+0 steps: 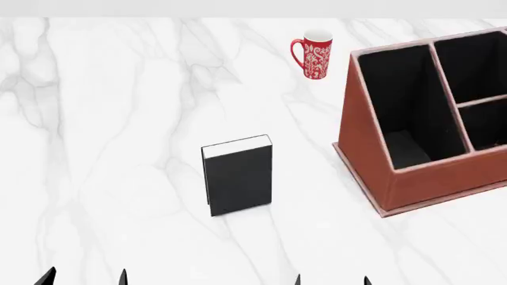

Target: Pick up the book and place it in the left compartment of the caddy.

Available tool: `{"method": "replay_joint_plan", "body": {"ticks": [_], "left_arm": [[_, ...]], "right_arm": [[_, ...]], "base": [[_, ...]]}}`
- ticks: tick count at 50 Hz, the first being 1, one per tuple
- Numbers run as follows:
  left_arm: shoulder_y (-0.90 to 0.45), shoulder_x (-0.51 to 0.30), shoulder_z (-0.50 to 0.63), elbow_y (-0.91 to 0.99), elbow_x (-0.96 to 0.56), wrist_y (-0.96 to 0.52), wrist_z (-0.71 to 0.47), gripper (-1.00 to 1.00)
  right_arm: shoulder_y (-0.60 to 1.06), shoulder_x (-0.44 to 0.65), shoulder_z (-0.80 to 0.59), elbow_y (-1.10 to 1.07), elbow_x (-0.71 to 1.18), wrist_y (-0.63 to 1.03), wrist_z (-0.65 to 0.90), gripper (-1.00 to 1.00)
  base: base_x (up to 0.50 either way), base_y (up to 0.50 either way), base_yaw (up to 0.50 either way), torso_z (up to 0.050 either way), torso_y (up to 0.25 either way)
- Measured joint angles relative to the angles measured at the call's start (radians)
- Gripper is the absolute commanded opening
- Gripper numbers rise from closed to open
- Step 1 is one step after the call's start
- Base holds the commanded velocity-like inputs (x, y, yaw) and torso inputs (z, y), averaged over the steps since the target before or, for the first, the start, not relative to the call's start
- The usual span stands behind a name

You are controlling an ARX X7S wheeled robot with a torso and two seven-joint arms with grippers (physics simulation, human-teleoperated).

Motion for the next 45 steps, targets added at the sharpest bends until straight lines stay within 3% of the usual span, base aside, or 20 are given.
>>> {"method": "replay_joint_plan", "body": {"ticks": [45], "left_arm": [[-0.004, -0.063, 0.089, 0.003, -0.025, -0.036, -0.104, 1.0]], "right_arm": [[-0.006, 0.068, -0.077, -0.003, 0.08, -0.015, 0.075, 1.0]], "base": [[0.0, 0.0, 0.0, 0.0, 0.0]]}}
